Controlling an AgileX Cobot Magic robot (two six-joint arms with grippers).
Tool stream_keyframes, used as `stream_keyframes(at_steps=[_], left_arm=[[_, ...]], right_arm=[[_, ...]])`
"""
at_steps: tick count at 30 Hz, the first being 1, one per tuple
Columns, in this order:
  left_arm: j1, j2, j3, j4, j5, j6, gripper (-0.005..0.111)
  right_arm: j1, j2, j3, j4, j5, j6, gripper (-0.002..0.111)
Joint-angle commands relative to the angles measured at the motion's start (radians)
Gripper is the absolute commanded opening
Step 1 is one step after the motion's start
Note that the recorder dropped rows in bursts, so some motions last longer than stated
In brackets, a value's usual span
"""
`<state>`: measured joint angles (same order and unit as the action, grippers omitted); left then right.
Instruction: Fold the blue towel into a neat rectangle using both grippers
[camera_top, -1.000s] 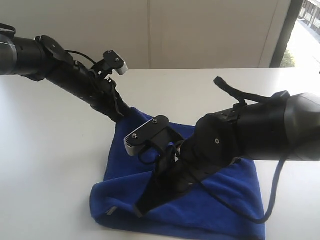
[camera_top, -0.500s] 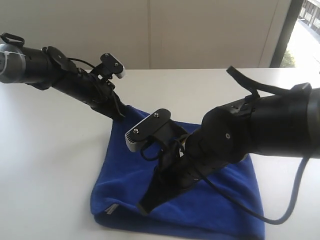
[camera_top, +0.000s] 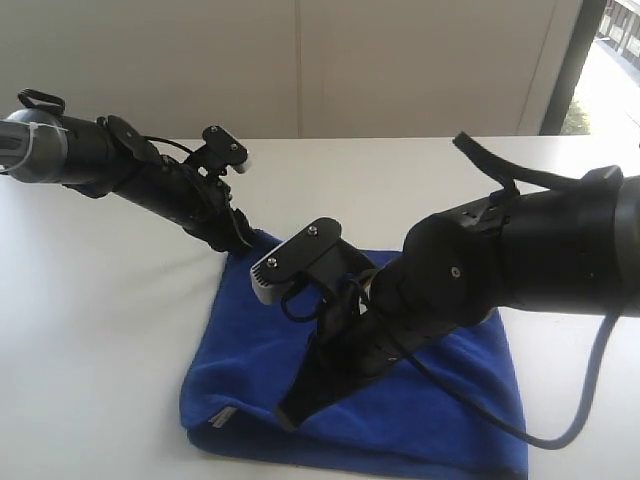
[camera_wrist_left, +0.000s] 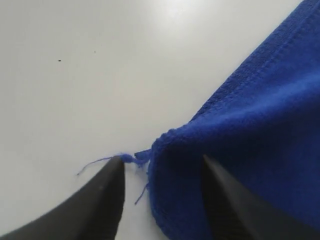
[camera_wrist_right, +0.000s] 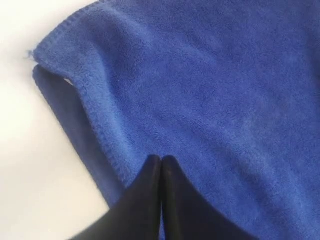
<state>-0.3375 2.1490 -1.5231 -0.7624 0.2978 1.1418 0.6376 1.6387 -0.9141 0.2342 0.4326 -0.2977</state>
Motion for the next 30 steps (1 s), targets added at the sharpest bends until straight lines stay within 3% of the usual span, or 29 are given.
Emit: stream_keyframes(at_steps=[1,6,8,13,16,20,26,29,30], left_arm=[[-0.004,-0.067,-0.003,-0.012,0.052,-0.002,0.064],[-0.002,-0.174,-0.003,0.081,0.217,-0.020,0.064],[-0.002,-0.209,-0.003,0.142,0.352,-0.021,0.062],[-0.003,-0.226,0.004,0.198,0.752,0.059,0.045],[-0.007,-0.224,0.038,0.184,0.883,0.085,0.042],[-0.038,-0.224,0.107,0.182,0.903,0.058,0.042],[-0.166,-0.226,0.167,0.262,0.882,-0.031,0.039],[-0.241,-0.243,0.167,0.423,0.846,-0.201,0.018],[-0.261,-0.249,0.167,0.468,0.839,-0.256,0.002]], right_arm=[[-0.011,-0.026,-0.005,-0.108,0.001,0.100,0.000],[-0.077,-0.074,-0.033,-0.392,0.057,0.353,0.000],[-0.117,-0.090,-0.062,-0.456,0.093,0.385,0.000],[-0.192,-0.094,-0.111,-0.459,0.106,0.385,0.000],[-0.192,-0.094,-0.111,-0.455,0.127,0.384,0.000],[-0.192,-0.094,-0.109,-0.453,0.205,0.372,0.000],[-0.192,-0.116,-0.076,-0.440,0.197,0.365,0.000],[-0.192,-0.118,-0.060,-0.434,0.191,0.365,0.000],[-0.192,-0.118,-0.055,-0.434,0.190,0.365,0.000]])
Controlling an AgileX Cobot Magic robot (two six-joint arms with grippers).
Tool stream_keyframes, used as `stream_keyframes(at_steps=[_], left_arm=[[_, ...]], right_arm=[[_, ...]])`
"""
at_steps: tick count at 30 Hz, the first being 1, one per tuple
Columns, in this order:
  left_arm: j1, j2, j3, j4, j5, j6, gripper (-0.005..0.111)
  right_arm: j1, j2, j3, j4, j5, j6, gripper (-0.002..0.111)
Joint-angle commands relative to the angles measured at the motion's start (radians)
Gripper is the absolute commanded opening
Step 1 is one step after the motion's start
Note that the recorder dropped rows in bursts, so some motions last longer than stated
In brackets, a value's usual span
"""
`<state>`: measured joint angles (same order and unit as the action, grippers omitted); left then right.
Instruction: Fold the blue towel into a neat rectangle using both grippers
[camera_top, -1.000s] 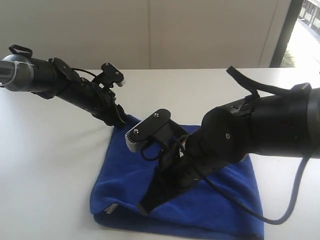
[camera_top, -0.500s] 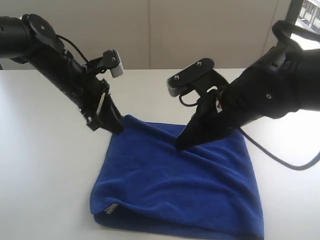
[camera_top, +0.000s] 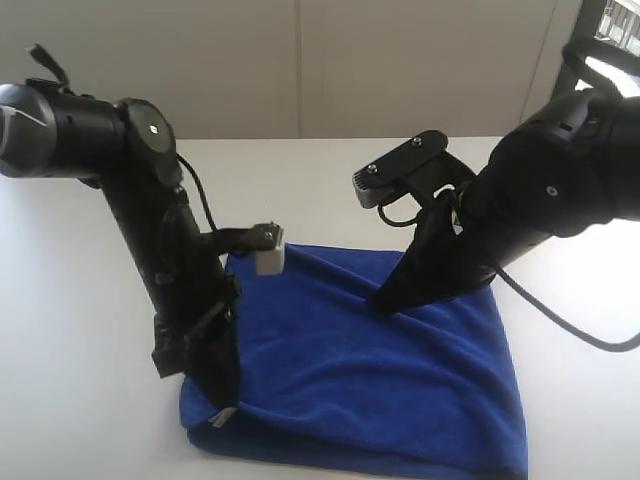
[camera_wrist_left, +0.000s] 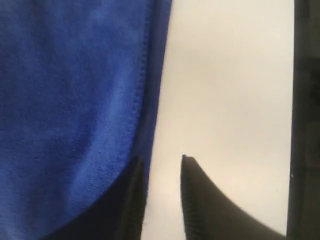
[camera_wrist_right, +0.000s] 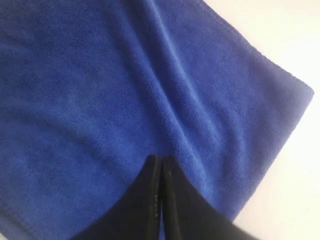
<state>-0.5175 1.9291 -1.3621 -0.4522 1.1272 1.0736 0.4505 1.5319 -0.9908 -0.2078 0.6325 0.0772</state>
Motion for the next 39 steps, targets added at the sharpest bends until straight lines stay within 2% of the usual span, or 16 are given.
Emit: stream_keyframes(at_steps=[1,4,7,11,15,19,21,25,30,33,37,39], left_arm=[[-0.098,-0.035,0.006,0.182,0.007,-0.210,0.000],[-0.133,-0.056,0.029,0.174,-0.063,-0.229,0.000],[-0.174,-0.091,0.104,0.205,-0.180,-0.251,0.000],[-0.225,-0.205,0.254,0.369,-0.408,-0.423,0.000],[-0.267,-0.324,0.423,0.338,-0.683,-0.446,0.000],[-0.291,-0.346,0.592,0.350,-0.905,-0.443,0.000],[-0.291,-0.346,0.637,0.350,-0.948,-0.455,0.000],[-0.291,-0.346,0.640,0.348,-0.939,-0.517,0.000],[-0.293,-0.348,0.640,0.357,-0.962,-0.515,0.000],[-0.293,-0.362,0.640,0.357,-0.971,-0.515,0.011],[-0.293,-0.382,0.640,0.357,-1.034,-0.491,0.046],[-0.293,-0.363,0.640,0.357,-1.057,-0.463,0.048]], right_arm=[[-0.005,-0.011,0.029,0.008,-0.015,-0.010,0.000],[-0.005,-0.006,0.056,0.013,-0.031,-0.010,0.000],[-0.005,-0.005,0.076,0.013,-0.031,-0.010,0.000],[-0.005,-0.005,0.087,0.010,-0.027,-0.010,0.000],[-0.005,-0.005,0.087,0.010,-0.072,-0.010,0.000],[-0.005,-0.003,0.087,0.010,-0.082,-0.010,0.000],[-0.005,-0.003,0.087,0.012,-0.070,-0.010,0.000],[-0.005,0.009,0.087,0.017,-0.089,-0.010,0.000],[-0.005,0.056,0.087,0.032,-0.070,-0.010,0.000],[-0.005,0.066,0.087,0.032,-0.070,-0.012,0.000],[-0.005,0.066,0.087,0.032,-0.100,-0.014,0.000],[-0.005,0.066,0.084,0.030,-0.109,-0.014,0.000]])
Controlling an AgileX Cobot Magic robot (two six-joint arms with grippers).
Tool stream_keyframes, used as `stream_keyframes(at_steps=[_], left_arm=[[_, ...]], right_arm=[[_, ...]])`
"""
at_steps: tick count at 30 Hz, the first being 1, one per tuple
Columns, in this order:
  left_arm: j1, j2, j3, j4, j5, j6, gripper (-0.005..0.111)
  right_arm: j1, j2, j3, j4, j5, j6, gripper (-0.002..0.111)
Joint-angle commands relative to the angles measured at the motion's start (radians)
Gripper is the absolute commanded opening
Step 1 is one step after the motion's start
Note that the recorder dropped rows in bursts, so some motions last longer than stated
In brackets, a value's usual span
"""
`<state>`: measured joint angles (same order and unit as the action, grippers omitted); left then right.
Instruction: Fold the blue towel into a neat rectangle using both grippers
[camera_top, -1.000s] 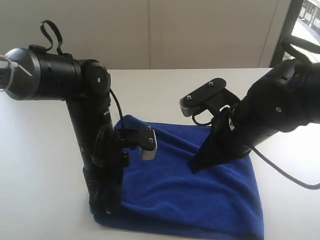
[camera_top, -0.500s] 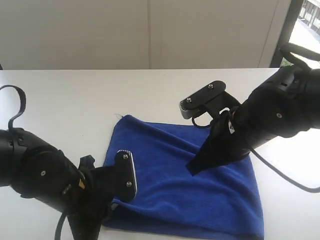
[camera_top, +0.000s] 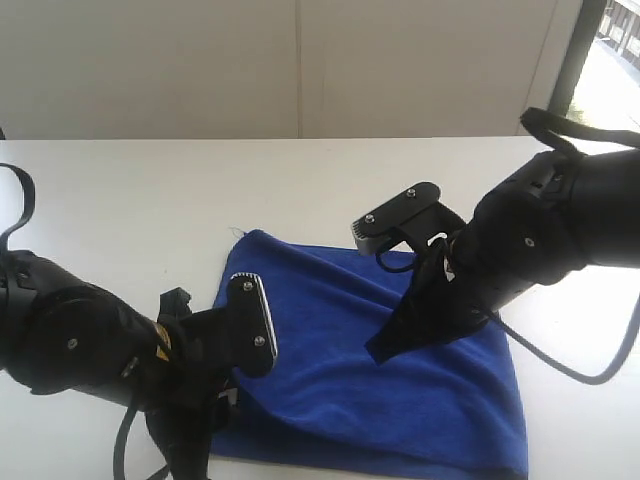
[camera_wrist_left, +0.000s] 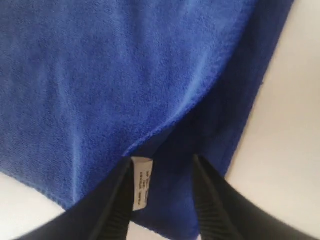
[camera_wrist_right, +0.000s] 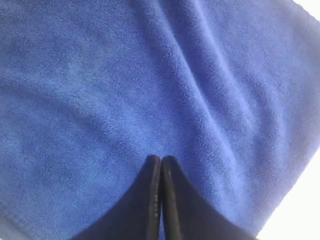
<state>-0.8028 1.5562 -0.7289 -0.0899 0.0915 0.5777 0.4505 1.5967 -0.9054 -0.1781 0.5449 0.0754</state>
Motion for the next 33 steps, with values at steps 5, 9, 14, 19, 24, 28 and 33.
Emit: stream_keyframes(at_steps=[5,9,14,19,24,28,33], left_arm=[[-0.008,0.032,0.007,-0.007,-0.005,0.023,0.048],[-0.008,0.003,0.007,-0.012,0.033,0.020,0.048],[-0.008,-0.078,0.007,-0.013,0.043,0.022,0.048],[-0.008,-0.124,0.007,-0.013,0.045,0.022,0.048],[-0.008,-0.076,0.007,-0.017,0.057,0.008,0.049],[-0.008,-0.029,0.007,-0.013,0.040,0.008,0.049],[-0.006,0.010,0.007,-0.003,-0.030,0.062,0.057]], right_arm=[[-0.025,0.007,-0.025,-0.002,-0.065,-0.012,0.000],[-0.076,0.058,-0.124,0.049,-0.010,-0.097,0.000],[-0.122,0.203,-0.345,0.297,0.141,-0.427,0.000],[-0.157,0.391,-0.588,0.326,0.239,-0.486,0.000],[-0.183,0.575,-0.818,0.378,0.392,-0.576,0.000],[-0.183,0.664,-0.908,0.392,0.430,-0.596,0.000],[-0.183,0.716,-0.938,0.391,0.437,-0.596,0.000]])
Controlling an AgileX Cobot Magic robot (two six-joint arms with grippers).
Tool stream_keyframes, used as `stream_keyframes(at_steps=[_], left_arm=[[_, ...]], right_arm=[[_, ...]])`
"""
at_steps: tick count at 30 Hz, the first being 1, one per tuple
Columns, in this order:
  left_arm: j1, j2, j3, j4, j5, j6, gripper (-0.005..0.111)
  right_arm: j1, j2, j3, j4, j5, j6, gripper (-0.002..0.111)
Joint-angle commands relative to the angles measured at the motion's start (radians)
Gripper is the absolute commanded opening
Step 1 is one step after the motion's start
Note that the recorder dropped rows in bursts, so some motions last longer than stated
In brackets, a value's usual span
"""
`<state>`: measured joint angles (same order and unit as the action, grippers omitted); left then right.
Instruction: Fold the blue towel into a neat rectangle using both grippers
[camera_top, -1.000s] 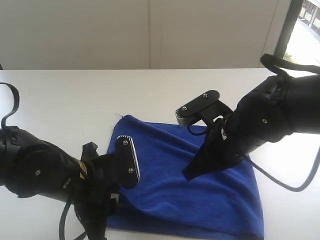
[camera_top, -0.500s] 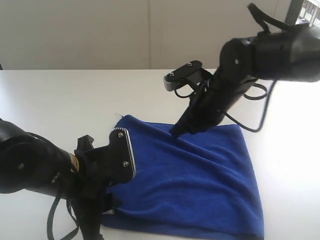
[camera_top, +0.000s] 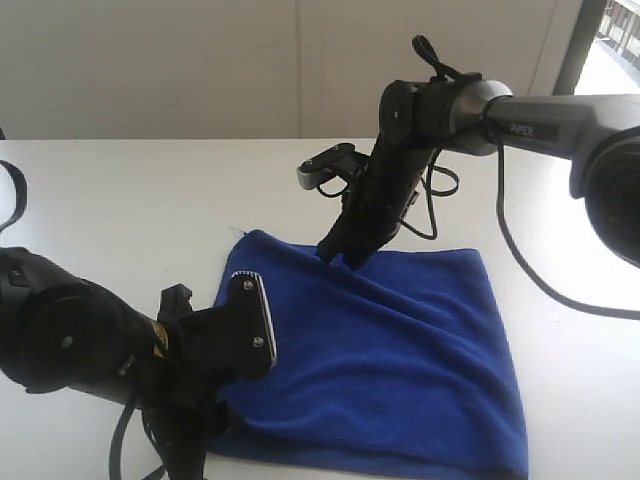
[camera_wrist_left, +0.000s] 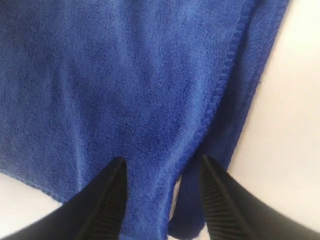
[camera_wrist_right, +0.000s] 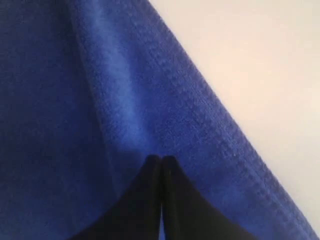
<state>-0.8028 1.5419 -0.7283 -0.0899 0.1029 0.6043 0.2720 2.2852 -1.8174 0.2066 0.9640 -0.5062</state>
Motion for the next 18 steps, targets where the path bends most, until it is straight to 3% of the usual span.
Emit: stream_keyframes(at_steps=[1,4,12,18], left_arm=[[-0.006,0.029,0.007,-0.003,-0.059,0.048,0.061],[-0.006,0.049,0.007,-0.003,-0.103,0.061,0.068],[-0.006,0.101,0.007,-0.003,-0.194,0.142,0.069],[-0.006,0.103,0.007,-0.003,-0.171,0.174,0.069]], right_arm=[[-0.004,0.032,-0.026,0.006,0.020,-0.015,0.000],[-0.004,0.041,-0.026,0.001,0.022,-0.015,0.000],[-0.004,0.061,-0.026,0.002,0.020,-0.015,0.000],[-0.004,0.061,-0.026,0.002,0.022,-0.015,0.000]])
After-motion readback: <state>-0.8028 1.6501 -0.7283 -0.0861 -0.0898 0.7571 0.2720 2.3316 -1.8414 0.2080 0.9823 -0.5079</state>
